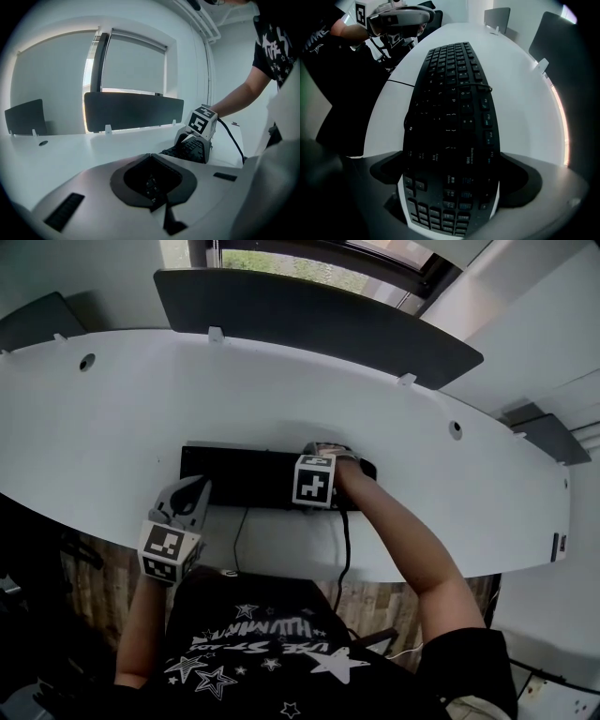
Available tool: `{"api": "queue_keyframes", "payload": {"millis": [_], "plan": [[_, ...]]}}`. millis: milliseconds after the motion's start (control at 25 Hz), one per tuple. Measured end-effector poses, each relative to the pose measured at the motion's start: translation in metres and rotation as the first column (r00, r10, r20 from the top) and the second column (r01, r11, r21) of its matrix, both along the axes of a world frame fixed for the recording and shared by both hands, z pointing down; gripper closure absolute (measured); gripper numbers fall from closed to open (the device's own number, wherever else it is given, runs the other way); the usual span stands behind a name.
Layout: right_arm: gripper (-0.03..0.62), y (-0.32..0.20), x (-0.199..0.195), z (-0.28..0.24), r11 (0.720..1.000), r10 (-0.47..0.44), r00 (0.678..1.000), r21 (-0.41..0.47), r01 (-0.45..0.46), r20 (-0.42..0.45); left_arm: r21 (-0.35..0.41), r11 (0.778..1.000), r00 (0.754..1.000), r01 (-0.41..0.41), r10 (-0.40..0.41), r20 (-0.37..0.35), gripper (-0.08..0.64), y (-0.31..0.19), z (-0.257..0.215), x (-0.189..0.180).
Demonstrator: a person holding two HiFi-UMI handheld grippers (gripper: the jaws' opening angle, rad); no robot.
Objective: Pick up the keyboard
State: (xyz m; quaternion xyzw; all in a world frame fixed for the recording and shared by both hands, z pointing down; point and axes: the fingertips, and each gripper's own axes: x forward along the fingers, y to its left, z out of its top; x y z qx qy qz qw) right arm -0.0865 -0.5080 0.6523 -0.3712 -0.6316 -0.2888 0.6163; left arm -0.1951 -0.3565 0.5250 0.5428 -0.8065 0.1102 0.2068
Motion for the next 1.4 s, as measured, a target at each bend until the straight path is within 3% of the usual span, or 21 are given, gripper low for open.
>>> {"api": "queue_keyframes", "payload": {"millis": [120,360,600,760,880,960,1080,1160,1240,1400], "plan": [[0.015,0.001,0.003,-0.002,0.999,-0.011,1.0,0.045,0.01,0.026,-0.016,0.999,0.999,-0.034,0.035,0.012,0.551,-0.005,0.005,0.006],[0.015,0.002,0.009,-0.014,0.984,-0.012,0.976,0.178,-0.027,0.215,-0.051,0.997,0.997,-0.059,0.061,0.043,0.551,-0.007,0.007,0.007],[0.015,0.001,0.012,-0.021,0.969,0.008,0.949,0.231,-0.085,0.316,-0.07,0.994,0.991,-0.083,0.09,0.102,0.551,-0.013,0.001,-0.001],[0.017,0.0,0.013,-0.025,0.957,-0.011,0.934,0.275,-0.094,0.357,-0.119,0.984,0.97,-0.135,0.156,0.185,0.549,-0.026,-0.01,-0.004],[0.017,-0.002,0.017,-0.03,0.944,-0.027,0.928,0.315,-0.099,0.372,-0.178,0.96,0.942,-0.215,0.251,0.222,0.546,-0.038,-0.015,-0.003],[0.017,-0.001,0.021,-0.033,0.935,-0.038,0.93,0.341,-0.096,0.365,-0.213,0.937,0.921,-0.278,0.323,0.216,0.502,-0.045,-0.014,0.001],[0.017,0.005,0.021,-0.037,0.932,-0.038,0.919,0.346,-0.11,0.393,-0.268,0.891,0.887,-0.366,0.421,0.19,0.364,-0.055,-0.012,0.007],[0.017,0.002,0.02,-0.038,0.917,-0.051,0.9,0.378,-0.13,0.432,-0.307,0.853,0.856,-0.423,0.487,0.174,0.329,-0.061,-0.008,0.011],[0.017,0.005,0.016,-0.041,0.914,-0.042,0.872,0.371,-0.163,0.488,-0.367,0.797,0.811,-0.48,0.562,0.16,0.311,-0.064,-0.003,0.016],[0.017,0.008,0.016,-0.045,0.904,-0.062,0.835,0.386,-0.185,0.546,-0.493,0.665,0.709,-0.561,0.694,0.129,0.305,-0.063,0.009,0.028]]}}
